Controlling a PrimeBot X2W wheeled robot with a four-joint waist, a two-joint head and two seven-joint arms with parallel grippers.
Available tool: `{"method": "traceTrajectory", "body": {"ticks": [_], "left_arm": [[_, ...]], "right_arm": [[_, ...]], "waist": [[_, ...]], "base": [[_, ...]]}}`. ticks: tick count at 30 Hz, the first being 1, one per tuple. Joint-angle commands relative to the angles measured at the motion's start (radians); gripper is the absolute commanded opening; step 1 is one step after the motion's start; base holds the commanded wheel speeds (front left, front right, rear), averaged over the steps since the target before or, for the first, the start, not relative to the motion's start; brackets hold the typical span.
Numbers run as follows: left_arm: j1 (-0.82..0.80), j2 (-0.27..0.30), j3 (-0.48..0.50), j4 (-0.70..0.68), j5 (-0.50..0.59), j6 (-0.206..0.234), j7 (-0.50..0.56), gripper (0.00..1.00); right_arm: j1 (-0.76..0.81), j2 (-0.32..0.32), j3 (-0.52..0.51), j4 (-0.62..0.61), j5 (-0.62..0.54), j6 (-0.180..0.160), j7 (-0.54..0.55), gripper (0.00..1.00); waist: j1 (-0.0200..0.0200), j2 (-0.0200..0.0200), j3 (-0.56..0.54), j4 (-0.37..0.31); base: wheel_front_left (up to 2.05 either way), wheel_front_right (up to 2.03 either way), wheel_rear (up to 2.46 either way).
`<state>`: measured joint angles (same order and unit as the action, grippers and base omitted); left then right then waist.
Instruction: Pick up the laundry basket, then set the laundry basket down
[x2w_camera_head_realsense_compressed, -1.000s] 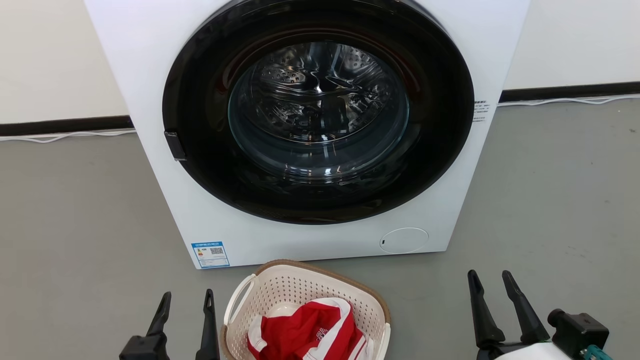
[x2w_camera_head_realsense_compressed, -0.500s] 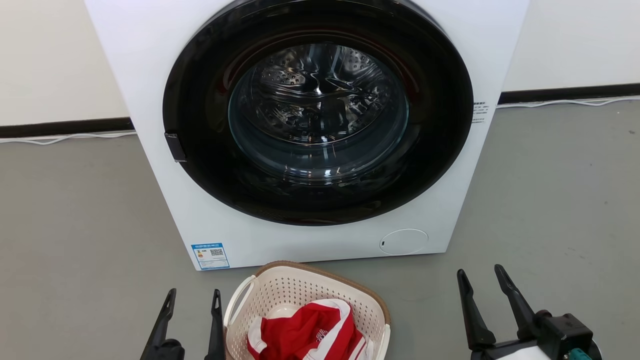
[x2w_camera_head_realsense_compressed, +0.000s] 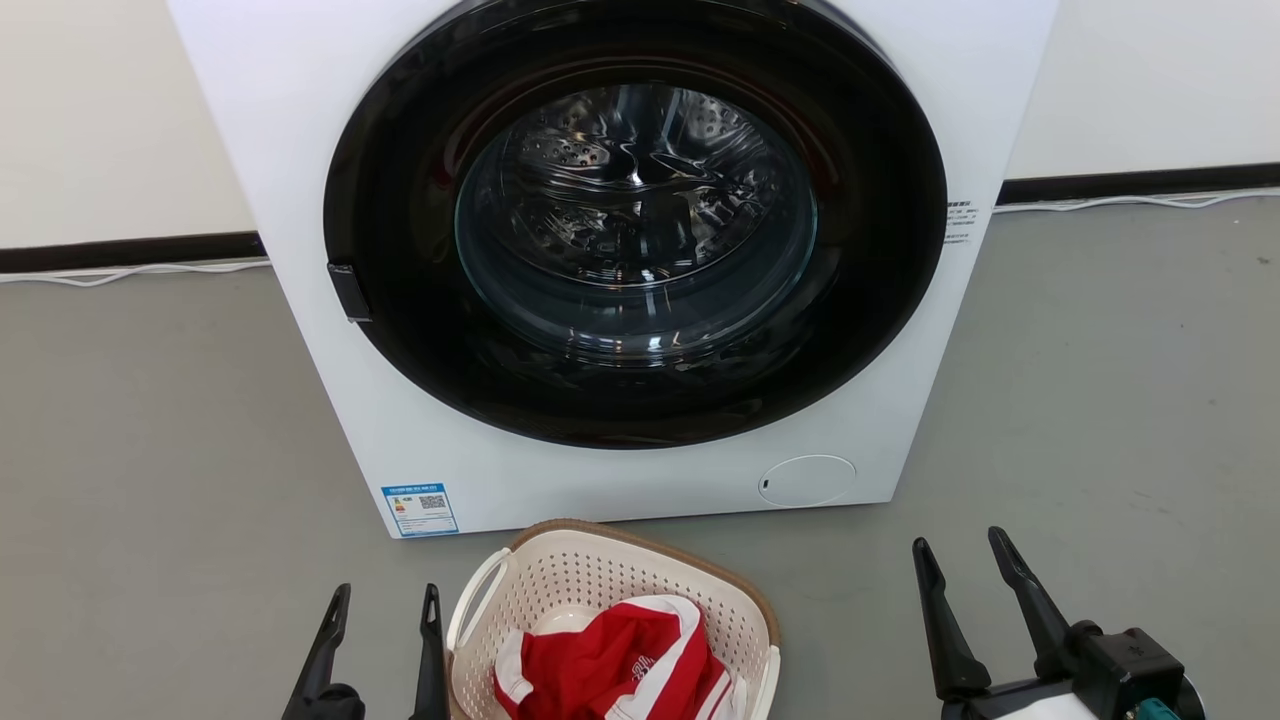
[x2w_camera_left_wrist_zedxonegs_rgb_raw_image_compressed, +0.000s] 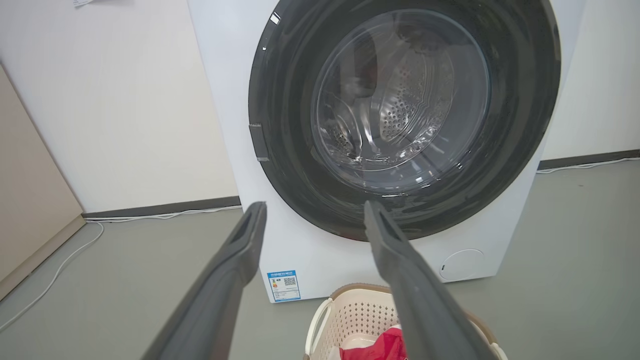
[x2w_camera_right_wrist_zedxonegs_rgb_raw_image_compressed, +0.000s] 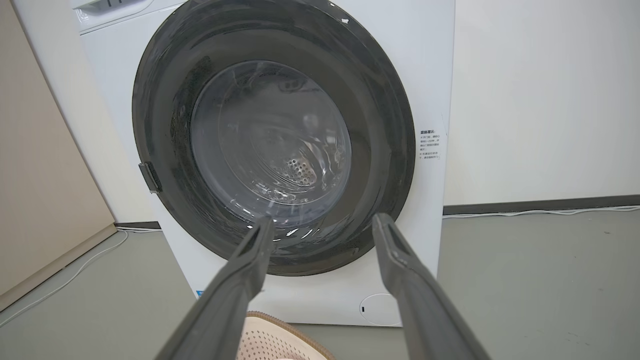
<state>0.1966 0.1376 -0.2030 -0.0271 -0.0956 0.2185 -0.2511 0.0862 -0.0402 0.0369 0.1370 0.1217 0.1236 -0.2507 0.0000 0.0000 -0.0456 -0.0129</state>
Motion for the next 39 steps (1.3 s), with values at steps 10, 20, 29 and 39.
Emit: {"method": "traceTrajectory", "body": {"ticks": [10,20,29,39], "left_arm": [[-0.03,-0.019,0.06,-0.017,0.025,-0.025,-0.011,1.0],[-0.033,-0.033,0.077,-0.003,0.032,-0.044,-0.011,1.0],[-0.1,-0.038,0.091,0.059,0.037,-0.072,-0.011,1.0],[-0.273,-0.046,0.111,0.149,0.036,-0.097,-0.011,1.0]], "right_arm": [[-0.016,-0.01,0.024,-0.032,-0.01,0.007,-0.011,1.0],[-0.019,-0.01,0.02,-0.037,-0.009,0.007,-0.011,1.0],[-0.063,-0.01,0.001,-0.046,0.0,0.007,-0.011,1.0],[-0.186,-0.01,-0.036,-0.066,-0.007,0.007,-0.011,1.0]], "waist": [[0.0,0.0,0.006,0.0],[0.0,0.0,0.027,-0.002],[0.0,0.0,0.13,0.001],[0.0,0.0,0.35,0.027]], "base": [[0.0,0.0,0.0],[0.0,0.0,0.0],[0.0,0.0,0.0],[0.0,0.0,0.0]]}}
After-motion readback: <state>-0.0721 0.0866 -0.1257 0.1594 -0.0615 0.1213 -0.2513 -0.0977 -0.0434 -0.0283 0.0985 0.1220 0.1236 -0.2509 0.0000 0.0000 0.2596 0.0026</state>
